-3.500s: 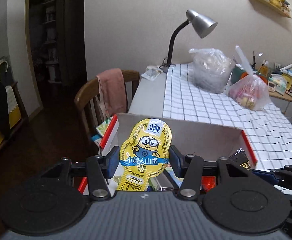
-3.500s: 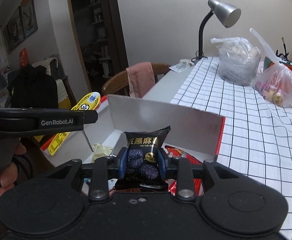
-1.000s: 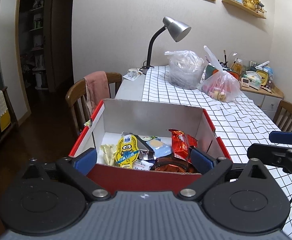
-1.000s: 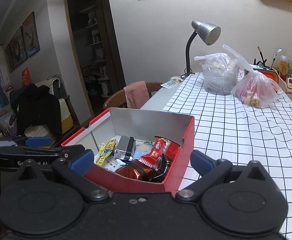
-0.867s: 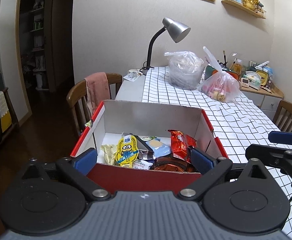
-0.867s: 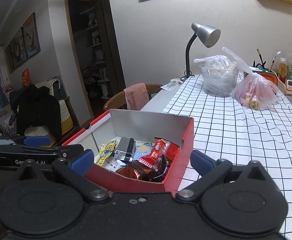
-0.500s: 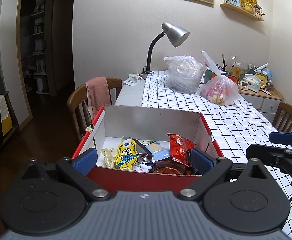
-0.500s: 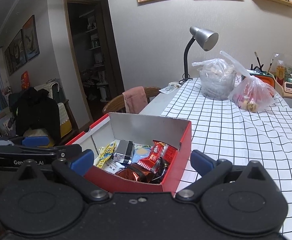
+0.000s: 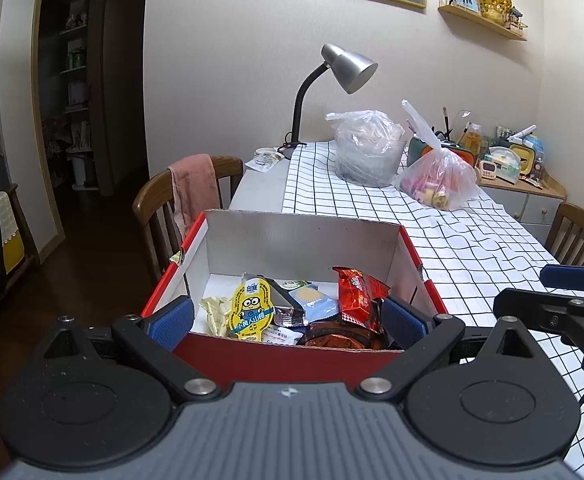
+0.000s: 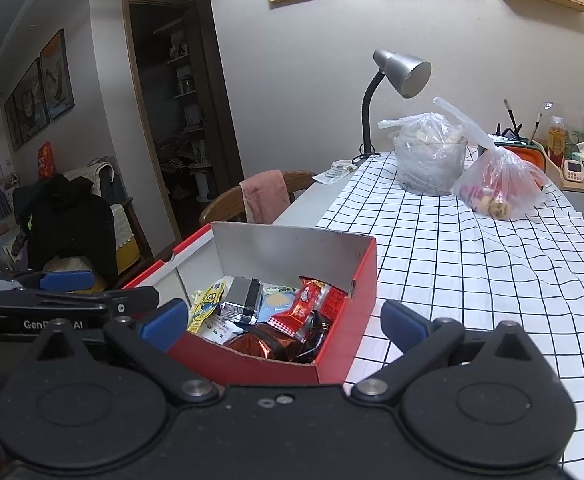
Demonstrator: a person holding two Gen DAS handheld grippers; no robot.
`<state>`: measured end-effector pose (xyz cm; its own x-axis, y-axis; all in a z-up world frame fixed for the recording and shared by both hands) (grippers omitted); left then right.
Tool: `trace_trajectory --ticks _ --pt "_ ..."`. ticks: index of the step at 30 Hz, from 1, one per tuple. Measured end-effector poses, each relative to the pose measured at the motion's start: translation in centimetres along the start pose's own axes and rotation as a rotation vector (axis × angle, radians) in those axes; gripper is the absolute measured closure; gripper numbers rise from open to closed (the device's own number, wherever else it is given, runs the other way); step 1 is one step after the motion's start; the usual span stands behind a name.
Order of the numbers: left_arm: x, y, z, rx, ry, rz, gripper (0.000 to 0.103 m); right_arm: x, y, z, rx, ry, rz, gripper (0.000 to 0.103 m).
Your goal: Organize snacks
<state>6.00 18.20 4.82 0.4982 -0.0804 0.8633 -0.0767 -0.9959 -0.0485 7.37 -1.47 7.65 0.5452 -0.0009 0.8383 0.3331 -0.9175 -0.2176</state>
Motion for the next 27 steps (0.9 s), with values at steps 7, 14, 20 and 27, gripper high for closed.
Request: trace_trajectory --ticks 7,14,20,27 --pt "-0.05 0.12 -0.08 -0.001 0.001 0.004 0.002 0.06 -0.02 0.04 -0.002 0.001 0.002 0.0" --pt "0.03 0.03 -0.11 -0.002 0.005 -0.001 0.002 -0.05 0.1 0.08 0.0 -0.002 0.005 0.0" --pt "-0.01 0.19 -0.27 -0.003 0.008 0.005 0.002 -0.15 0.15 0.24 0.003 -0.006 0.011 0.0" --pt "0.01 0.16 -0.29 -0.002 0.007 0.005 0.002 -0.29 0.13 0.18 0.005 -0.007 0.014 0.0"
Point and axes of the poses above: each gripper's, at about its wrist camera, not at the fingertips, and z roughly the way its jaws point, y to its right, x to its top, the point moved 3 cm from there along z, roughly the way its jaws point, and after that the axes turned 6 degrees about z, right-handed, at the moved point
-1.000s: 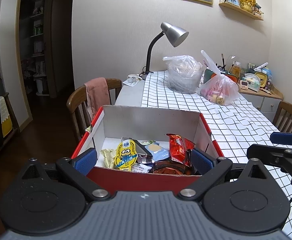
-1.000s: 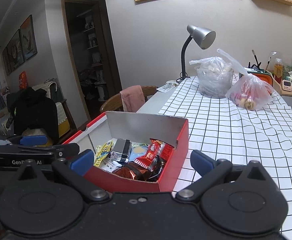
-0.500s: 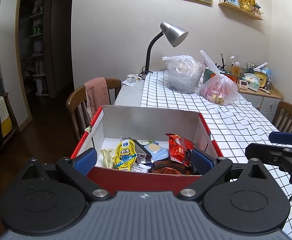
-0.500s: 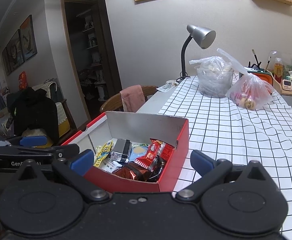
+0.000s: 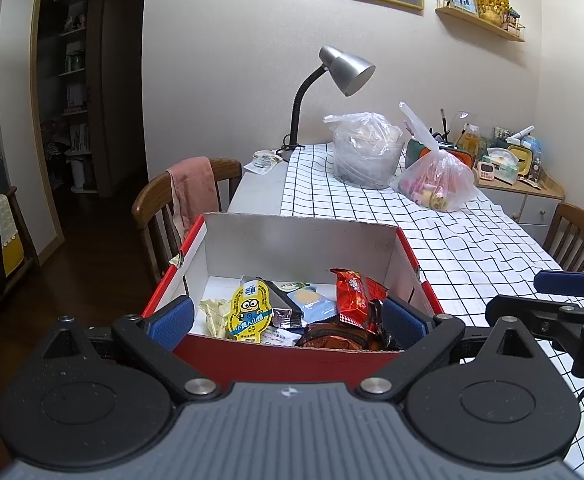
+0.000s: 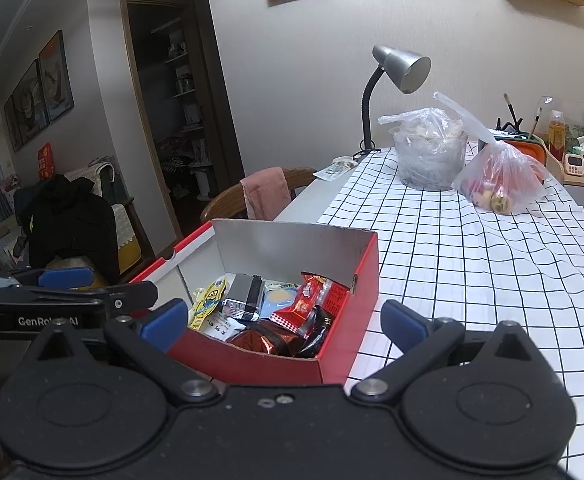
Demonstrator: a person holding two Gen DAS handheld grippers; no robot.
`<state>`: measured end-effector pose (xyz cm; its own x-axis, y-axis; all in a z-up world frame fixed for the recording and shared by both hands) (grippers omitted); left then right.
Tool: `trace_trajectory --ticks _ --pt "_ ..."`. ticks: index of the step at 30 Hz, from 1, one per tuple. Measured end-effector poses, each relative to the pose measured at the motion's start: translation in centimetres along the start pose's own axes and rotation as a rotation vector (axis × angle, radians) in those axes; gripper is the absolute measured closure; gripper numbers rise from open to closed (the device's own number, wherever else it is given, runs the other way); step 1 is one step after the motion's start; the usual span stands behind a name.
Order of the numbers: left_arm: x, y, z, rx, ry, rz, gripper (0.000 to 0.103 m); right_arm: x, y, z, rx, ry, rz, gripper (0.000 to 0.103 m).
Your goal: Organize snacks
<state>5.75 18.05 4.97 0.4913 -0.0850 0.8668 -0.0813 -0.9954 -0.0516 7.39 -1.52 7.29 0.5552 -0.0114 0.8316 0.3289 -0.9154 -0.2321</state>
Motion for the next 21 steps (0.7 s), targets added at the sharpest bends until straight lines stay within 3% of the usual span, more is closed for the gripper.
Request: trace_trajectory --ticks 21 --pt "-0.43 0.78 -0.01 -0.001 -0.015 0.007 0.002 -0.33 0.85 -0.37 -0.004 -0.006 0.021 0.0"
Point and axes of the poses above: each gripper's, at about its wrist camera, not at the fingertips, and z roughly the way its jaws point, y to its right, x to its top, the point moved 3 cm from there along z, roughly the way its jaws point, and after that the axes turned 6 degrees about z, right-handed, at the moved point
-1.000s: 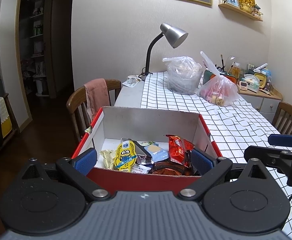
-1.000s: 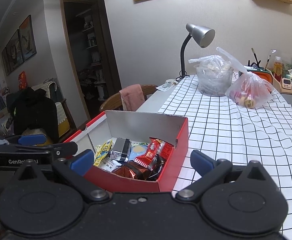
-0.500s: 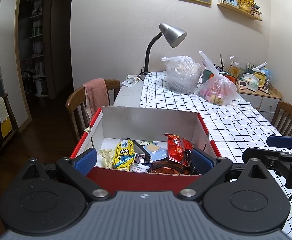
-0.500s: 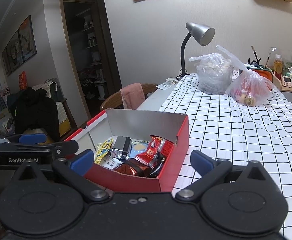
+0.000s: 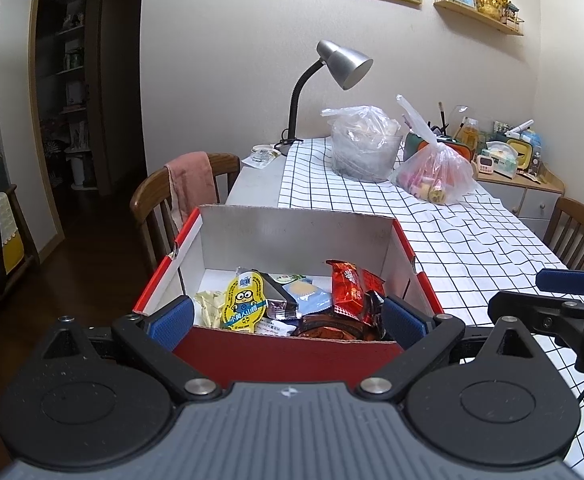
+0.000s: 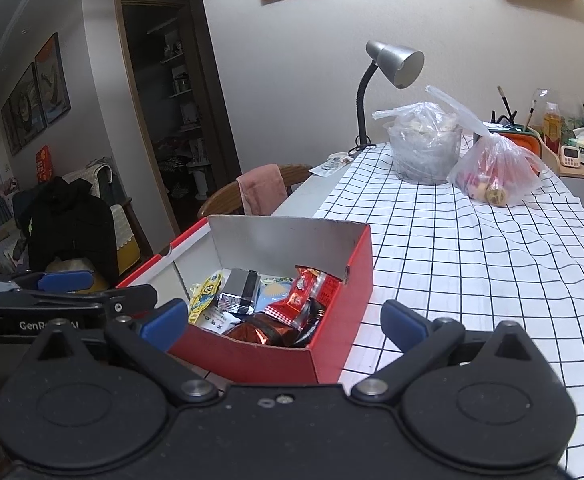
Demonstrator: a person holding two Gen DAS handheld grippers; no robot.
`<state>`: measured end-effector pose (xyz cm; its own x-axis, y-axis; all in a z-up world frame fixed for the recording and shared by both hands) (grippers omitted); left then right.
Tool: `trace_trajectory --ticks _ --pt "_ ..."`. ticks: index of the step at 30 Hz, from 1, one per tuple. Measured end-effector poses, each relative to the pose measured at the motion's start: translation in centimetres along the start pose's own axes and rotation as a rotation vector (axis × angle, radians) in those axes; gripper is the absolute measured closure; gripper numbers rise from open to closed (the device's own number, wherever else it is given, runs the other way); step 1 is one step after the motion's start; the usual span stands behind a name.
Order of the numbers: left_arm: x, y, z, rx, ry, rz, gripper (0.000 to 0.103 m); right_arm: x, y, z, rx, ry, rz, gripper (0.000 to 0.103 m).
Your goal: Organize snacks
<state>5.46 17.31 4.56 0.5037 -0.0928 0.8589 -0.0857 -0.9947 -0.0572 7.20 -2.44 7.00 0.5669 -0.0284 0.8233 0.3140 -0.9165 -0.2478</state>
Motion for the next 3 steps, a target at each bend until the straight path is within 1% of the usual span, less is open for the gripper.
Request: trace_trajectory --ticks 3 --pt "0.07 0.45 0.07 -0.001 -0.003 0.005 0.002 -0.12 0.55 -0.25 -0.002 0.0 0.007 0.0"
Point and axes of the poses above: each gripper's, at about its wrist camera, not at the fingertips, and z roughly the way its jaws point, y to its right, x to its top, the point moved 3 cm from there along z, roughly the way its jaws point, and after that the axes turned 6 degrees about z, right-handed, at the moved point
